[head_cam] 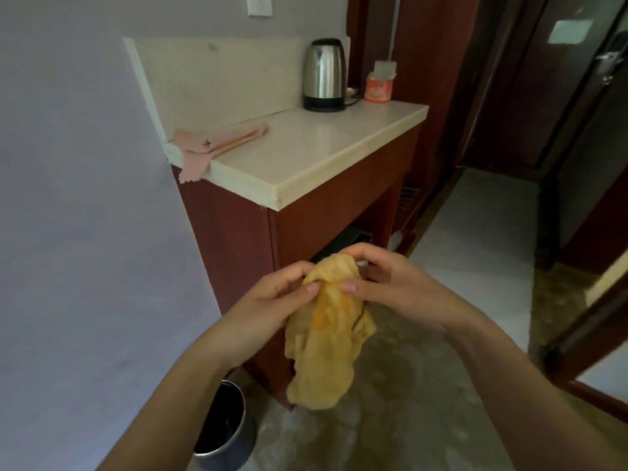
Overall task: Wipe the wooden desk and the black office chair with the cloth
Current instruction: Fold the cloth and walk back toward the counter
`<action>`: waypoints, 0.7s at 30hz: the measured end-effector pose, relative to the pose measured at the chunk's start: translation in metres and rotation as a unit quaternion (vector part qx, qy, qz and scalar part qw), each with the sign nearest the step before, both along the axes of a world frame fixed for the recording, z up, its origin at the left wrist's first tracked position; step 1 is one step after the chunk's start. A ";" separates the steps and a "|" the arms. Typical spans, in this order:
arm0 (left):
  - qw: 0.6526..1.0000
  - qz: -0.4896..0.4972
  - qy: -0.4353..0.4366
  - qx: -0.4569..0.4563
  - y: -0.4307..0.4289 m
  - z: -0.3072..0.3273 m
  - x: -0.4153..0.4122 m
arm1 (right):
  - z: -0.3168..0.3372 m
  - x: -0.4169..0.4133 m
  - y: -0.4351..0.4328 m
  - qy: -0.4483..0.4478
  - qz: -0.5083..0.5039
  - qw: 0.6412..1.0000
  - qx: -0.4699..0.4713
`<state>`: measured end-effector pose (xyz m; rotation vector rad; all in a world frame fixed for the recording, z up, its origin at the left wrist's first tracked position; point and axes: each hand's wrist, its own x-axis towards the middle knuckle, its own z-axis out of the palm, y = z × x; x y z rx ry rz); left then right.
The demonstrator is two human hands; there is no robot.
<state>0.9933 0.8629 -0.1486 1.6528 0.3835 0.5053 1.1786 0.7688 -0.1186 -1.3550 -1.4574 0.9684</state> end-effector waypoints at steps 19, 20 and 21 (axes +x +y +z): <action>0.918 0.348 0.160 0.105 0.220 0.092 0.069 | 0.038 0.084 0.296 0.103 -0.023 0.993 0.056; 0.908 0.358 0.177 0.128 0.242 0.097 0.082 | 0.042 0.092 0.321 0.082 -0.035 0.994 0.055; 0.897 0.362 0.200 0.153 0.261 0.098 0.094 | 0.044 0.101 0.340 0.060 -0.048 0.996 0.052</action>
